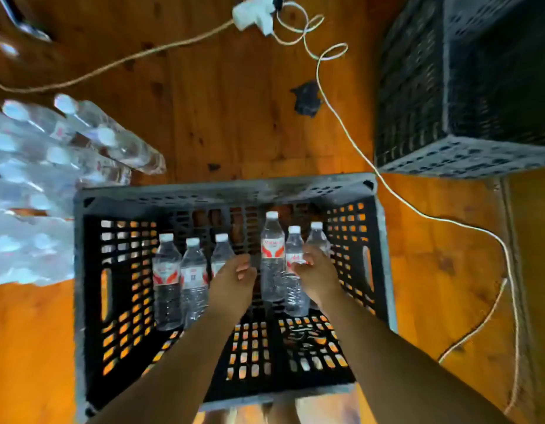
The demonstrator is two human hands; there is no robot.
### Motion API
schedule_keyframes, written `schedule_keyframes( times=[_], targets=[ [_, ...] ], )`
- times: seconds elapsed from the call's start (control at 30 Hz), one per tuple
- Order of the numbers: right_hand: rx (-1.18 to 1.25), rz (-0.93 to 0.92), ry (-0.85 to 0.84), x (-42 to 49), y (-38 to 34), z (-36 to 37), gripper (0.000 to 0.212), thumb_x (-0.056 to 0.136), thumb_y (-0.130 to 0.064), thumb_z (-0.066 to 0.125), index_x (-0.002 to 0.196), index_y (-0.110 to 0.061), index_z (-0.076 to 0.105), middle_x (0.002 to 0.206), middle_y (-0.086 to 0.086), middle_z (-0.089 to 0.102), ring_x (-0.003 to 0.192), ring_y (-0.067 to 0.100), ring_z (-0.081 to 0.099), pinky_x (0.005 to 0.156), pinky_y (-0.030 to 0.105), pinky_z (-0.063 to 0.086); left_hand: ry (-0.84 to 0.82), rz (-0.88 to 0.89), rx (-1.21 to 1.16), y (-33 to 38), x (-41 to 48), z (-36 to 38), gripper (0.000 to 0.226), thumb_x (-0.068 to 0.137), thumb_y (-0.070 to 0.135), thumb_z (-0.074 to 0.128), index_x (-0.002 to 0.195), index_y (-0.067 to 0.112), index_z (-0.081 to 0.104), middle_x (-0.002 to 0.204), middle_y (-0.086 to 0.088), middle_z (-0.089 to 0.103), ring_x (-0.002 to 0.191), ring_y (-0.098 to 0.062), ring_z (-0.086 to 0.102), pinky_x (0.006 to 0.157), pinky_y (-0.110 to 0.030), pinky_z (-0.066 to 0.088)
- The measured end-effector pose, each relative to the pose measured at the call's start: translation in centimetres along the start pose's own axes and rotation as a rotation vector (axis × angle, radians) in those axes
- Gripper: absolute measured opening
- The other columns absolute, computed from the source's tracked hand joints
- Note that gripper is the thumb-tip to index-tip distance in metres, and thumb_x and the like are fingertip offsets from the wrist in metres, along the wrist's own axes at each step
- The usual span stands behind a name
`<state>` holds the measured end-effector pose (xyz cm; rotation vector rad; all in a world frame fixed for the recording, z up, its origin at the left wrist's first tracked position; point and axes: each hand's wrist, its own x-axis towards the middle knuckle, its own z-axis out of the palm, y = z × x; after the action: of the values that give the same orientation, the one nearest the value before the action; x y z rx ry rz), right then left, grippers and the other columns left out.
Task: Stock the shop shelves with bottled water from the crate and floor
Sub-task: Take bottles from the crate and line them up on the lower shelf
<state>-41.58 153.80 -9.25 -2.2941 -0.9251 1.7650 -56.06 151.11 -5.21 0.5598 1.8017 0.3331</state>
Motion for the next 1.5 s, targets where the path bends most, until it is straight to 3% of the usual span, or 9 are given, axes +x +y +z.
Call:
schedule_keyframes(
  times=[0.13,0.27,0.43,0.7,0.87,1.03,1.3,1.37,1.5],
  targets=[
    [-0.026,0.032,-0.032,6.1,3.2,3.3,0.046,0.091,-0.002,0.05,0.135,-0.014,0.04,0.104,0.005,0.05,0.096,0.027,0.056,0.084,0.038,0.047,-0.016,-0.068,-0.027,-5.3,6.5,3.6,0.027,0.094,0.004,0.046,0.117,0.014,0.056,0.106,-0.004,0.058,0.075,-0.006,0.052,0.055,0.0,0.038],
    [-0.053,-0.031,0.01,9.7,4.9,5.3,0.041,0.089,-0.002,0.052,0.128,-0.01,0.045,0.106,0.001,0.05,0.095,0.02,0.051,0.086,0.036,0.045,-0.029,-0.121,-0.043,-8.9,10.7,5.8,0.035,0.093,0.004,0.044,0.126,0.013,0.053,0.114,-0.004,0.058,0.106,-0.023,0.056,0.073,-0.021,0.044],
    [-0.201,-0.066,0.042,12.6,4.3,6.7,0.036,0.087,-0.005,0.051,0.123,-0.006,0.051,0.12,0.014,0.06,0.11,0.031,0.056,0.084,0.03,0.043,-0.014,-0.149,-0.161,-10.3,13.4,7.5,0.026,0.094,0.002,0.041,0.111,0.02,0.05,0.089,0.0,0.053,0.06,-0.001,0.05,0.042,-0.004,0.034],
    [-0.063,-0.002,0.022,13.3,4.5,7.2,0.028,0.087,0.001,0.051,0.109,-0.009,0.065,0.113,0.013,0.065,0.1,0.028,0.061,0.086,0.034,0.051,-0.206,-0.137,-0.356,-10.3,15.2,8.9,0.028,0.094,0.027,0.052,0.122,0.027,0.054,0.119,-0.003,0.064,0.107,-0.019,0.061,0.1,-0.043,0.045],
    [0.142,0.018,-0.148,10.5,5.2,8.3,0.055,0.089,0.007,0.044,0.134,-0.023,0.049,0.128,0.001,0.056,0.1,0.015,0.058,0.069,0.016,0.047,-0.15,-0.178,-0.474,-11.7,14.7,7.7,0.048,0.087,0.019,0.062,0.131,0.024,0.045,0.117,-0.001,0.064,0.102,-0.018,0.062,0.087,-0.039,0.051],
    [0.299,0.002,-0.136,7.1,6.2,8.1,0.058,0.089,0.01,0.041,0.133,-0.027,0.049,0.139,0.001,0.049,0.103,0.031,0.062,0.094,0.049,0.048,-0.073,-0.089,-0.513,-11.4,12.7,5.8,0.043,0.087,0.012,0.061,0.126,0.024,0.047,0.107,0.008,0.063,0.096,-0.01,0.059,0.068,-0.026,0.042],
    [0.192,-0.161,-0.011,-3.5,1.7,3.3,0.036,0.087,-0.003,0.058,0.117,-0.024,0.061,0.127,-0.006,0.048,0.098,0.001,0.055,0.079,0.011,0.049,-0.245,-0.008,-0.549,-6.3,2.1,1.7,0.04,0.088,0.023,0.059,0.126,0.023,0.046,0.118,0.002,0.061,0.107,-0.018,0.059,0.081,-0.036,0.047],
    [0.222,-0.212,-0.006,-7.6,-0.7,1.7,0.037,0.084,-0.003,0.063,0.103,-0.033,0.062,0.131,0.001,0.052,0.108,0.011,0.055,0.09,0.02,0.049,-0.282,-0.012,-0.622,-3.8,-1.8,-0.1,0.04,0.088,0.021,0.057,0.126,0.025,0.047,0.112,0.005,0.064,0.1,-0.017,0.063,0.078,-0.037,0.051],
    [0.337,-0.255,-0.157,-15.8,-6.4,-2.0,0.066,0.076,0.005,0.069,0.132,-0.018,0.043,0.121,0.005,0.059,0.108,0.02,0.057,0.087,0.03,0.049,-0.37,0.065,-0.673,2.4,-9.4,-4.8,0.044,0.081,0.025,0.067,0.122,0.023,0.05,0.109,-0.001,0.065,0.088,-0.017,0.065,0.064,-0.031,0.052]
  ],
)
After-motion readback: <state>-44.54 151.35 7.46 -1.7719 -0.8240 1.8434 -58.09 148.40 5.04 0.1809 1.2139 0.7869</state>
